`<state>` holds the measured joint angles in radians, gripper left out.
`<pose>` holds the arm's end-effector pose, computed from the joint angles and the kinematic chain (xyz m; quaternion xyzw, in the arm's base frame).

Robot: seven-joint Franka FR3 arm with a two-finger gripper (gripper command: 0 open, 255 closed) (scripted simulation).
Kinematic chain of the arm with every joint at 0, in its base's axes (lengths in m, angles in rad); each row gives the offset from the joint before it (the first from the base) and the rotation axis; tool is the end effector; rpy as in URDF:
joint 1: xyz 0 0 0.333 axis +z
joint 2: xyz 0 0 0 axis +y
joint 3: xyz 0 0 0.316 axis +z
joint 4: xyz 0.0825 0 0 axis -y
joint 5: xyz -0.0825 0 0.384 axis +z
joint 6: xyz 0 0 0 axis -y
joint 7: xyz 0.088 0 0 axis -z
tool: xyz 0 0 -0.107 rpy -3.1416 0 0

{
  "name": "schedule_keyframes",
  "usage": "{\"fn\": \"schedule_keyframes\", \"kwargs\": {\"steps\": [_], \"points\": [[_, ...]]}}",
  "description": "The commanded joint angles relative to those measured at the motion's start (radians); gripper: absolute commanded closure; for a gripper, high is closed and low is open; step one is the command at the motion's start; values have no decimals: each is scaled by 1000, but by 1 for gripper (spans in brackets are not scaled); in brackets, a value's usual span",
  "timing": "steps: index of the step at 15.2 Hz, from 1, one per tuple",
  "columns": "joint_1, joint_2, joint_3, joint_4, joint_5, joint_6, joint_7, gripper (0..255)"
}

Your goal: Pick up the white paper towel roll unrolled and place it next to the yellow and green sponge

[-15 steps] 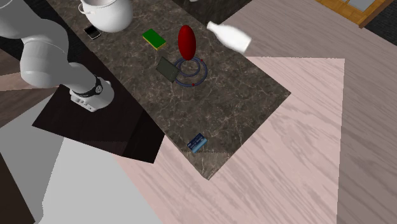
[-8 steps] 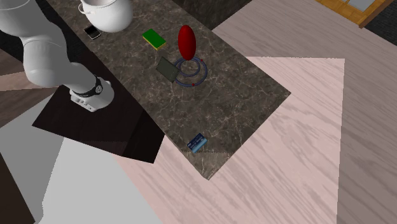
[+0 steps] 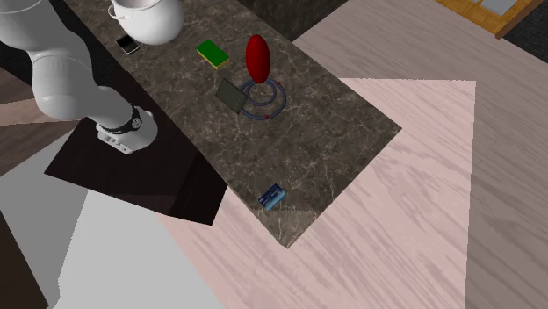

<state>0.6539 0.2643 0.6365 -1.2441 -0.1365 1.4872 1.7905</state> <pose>0.2401 0.5656 0.6397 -0.9646 0.2631 0.0095 0.0142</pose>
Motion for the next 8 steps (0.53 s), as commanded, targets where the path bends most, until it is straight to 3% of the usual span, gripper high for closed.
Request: {"fn": "schedule_keyframes", "kwargs": {"steps": [1, 8], "points": [[-8, -15, 0, -45, 9, 33, -1, 255], [-34, -52, -3, -187, 32, 143, -12, 255]]}}
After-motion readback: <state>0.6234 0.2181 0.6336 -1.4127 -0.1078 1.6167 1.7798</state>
